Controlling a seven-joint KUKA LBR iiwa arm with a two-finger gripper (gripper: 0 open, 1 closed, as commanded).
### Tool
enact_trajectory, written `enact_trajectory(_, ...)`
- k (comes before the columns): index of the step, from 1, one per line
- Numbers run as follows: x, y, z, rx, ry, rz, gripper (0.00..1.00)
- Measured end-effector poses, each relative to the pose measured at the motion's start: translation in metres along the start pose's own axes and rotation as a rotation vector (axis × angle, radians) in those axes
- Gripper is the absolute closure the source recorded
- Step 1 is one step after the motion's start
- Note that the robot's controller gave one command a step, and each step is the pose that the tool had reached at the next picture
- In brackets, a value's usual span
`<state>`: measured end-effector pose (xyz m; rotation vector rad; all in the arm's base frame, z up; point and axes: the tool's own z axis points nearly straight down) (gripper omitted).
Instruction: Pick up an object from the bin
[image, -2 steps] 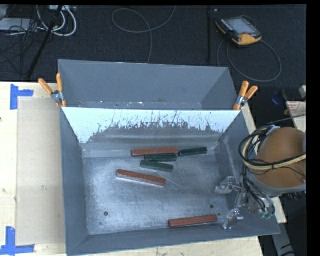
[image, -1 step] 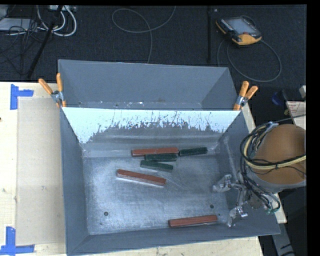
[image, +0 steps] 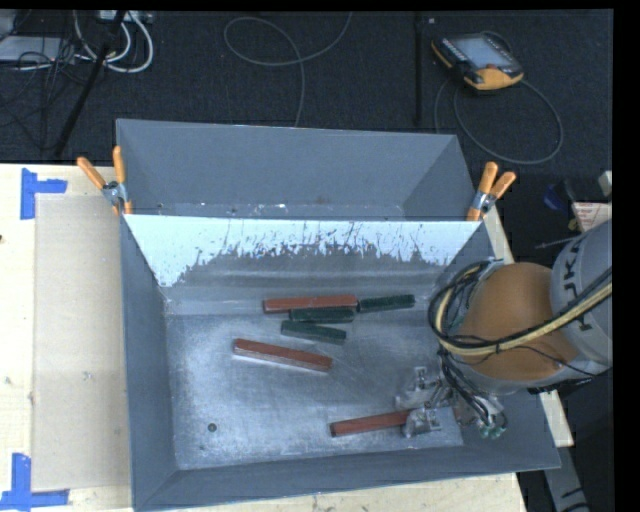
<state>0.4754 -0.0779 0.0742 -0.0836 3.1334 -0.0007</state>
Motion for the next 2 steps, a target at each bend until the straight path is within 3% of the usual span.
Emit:
enact_trajectory(1,0.0,0.0,0.0,0.0,0.0,-0.001,1.0)
enact_trajectory(2,-0.004,-0.002,-0.131,-0.001,0.007,-0.025,1.0)
